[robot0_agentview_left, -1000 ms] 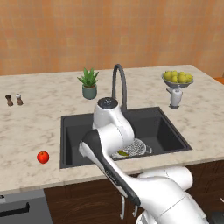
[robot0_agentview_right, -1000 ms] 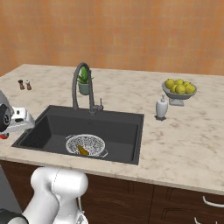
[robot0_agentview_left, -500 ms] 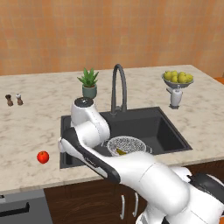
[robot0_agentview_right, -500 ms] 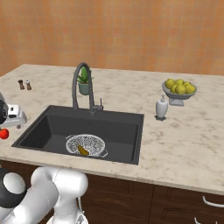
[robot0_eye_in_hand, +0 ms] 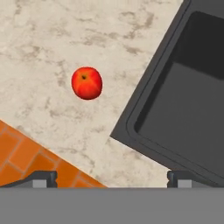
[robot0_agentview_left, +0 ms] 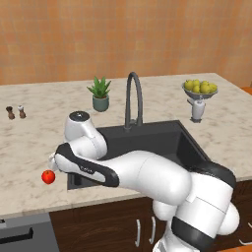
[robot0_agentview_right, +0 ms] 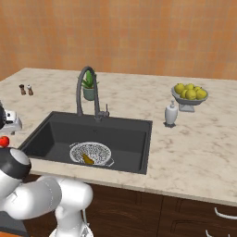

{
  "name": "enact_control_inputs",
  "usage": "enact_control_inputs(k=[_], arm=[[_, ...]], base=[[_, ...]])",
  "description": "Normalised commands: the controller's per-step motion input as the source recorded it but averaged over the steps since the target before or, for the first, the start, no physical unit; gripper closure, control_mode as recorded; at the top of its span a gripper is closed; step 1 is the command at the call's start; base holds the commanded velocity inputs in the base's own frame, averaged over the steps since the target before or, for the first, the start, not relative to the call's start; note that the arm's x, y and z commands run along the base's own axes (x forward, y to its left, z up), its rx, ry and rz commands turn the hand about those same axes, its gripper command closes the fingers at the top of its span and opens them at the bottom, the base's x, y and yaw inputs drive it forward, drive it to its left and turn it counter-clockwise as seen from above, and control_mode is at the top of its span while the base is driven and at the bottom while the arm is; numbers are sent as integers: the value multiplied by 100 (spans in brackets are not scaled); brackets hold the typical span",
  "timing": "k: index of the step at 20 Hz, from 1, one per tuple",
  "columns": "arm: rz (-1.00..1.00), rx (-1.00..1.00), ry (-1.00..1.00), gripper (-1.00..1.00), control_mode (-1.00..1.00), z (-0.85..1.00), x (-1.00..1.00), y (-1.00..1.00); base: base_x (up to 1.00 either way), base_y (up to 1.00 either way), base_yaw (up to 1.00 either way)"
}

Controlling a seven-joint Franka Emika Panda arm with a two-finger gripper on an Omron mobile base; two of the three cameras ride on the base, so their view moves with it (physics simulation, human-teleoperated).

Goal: Put the colander in the sink, put the apple, pear in the colander, and turn on the sink faucet and pour water over the colander.

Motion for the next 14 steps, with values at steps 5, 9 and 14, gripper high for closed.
enact_control_inputs(k=[5, 9, 14], arm=[[0, 0, 1, -100, -100, -30, 7, 31], [0, 0, 0, -100, -100, -28, 0, 27], [1, 0, 0, -100, -100, -24, 0, 25]], base=[[0, 0, 0], [0, 0, 0], [0, 0, 0]])
